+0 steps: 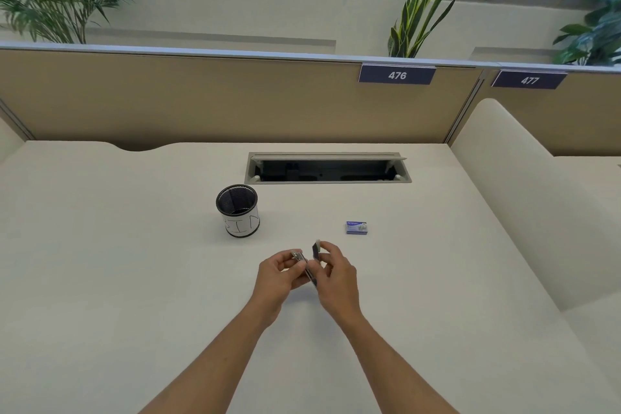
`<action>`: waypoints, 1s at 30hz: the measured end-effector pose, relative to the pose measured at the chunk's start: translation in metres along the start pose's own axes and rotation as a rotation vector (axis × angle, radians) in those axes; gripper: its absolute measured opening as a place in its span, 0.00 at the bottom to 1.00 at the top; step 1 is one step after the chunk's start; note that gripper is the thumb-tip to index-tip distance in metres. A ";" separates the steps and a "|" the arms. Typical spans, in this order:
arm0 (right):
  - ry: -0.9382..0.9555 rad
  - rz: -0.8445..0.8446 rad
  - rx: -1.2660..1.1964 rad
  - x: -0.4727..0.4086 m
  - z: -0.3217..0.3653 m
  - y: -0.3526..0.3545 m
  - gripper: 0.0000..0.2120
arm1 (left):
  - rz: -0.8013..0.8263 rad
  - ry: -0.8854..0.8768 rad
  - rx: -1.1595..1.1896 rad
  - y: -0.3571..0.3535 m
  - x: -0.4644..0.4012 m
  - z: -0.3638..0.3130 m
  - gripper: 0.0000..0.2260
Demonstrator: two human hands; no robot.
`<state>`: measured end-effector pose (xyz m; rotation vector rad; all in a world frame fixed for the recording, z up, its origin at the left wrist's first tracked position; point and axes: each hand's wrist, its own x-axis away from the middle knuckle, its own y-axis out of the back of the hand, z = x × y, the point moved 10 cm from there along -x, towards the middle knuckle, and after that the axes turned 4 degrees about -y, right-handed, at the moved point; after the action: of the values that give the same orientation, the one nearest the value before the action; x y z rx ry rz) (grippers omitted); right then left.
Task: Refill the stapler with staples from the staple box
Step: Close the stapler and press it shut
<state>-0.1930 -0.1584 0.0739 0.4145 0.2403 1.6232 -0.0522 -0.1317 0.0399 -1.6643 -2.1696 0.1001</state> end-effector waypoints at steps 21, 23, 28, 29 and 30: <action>-0.061 -0.021 -0.046 0.002 -0.014 0.006 0.08 | -0.063 -0.275 -0.831 0.028 -0.002 -0.006 0.15; -0.061 -0.042 -0.003 0.002 -0.015 0.007 0.07 | -0.013 -0.302 -1.026 0.033 0.000 0.011 0.19; 0.015 -0.072 0.157 0.003 -0.009 0.006 0.07 | 0.104 -0.493 -1.323 0.029 0.013 0.026 0.23; 0.033 -0.080 0.187 0.004 -0.008 0.006 0.07 | 0.109 -0.517 -1.355 0.028 0.015 0.026 0.24; 0.050 -0.091 0.214 0.005 -0.007 0.006 0.07 | 0.112 -0.531 -1.381 0.027 0.016 0.025 0.25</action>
<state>-0.2017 -0.1531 0.0710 0.5191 0.4667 1.5252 -0.0402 -0.1040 0.0133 -2.6247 -2.6969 -1.3527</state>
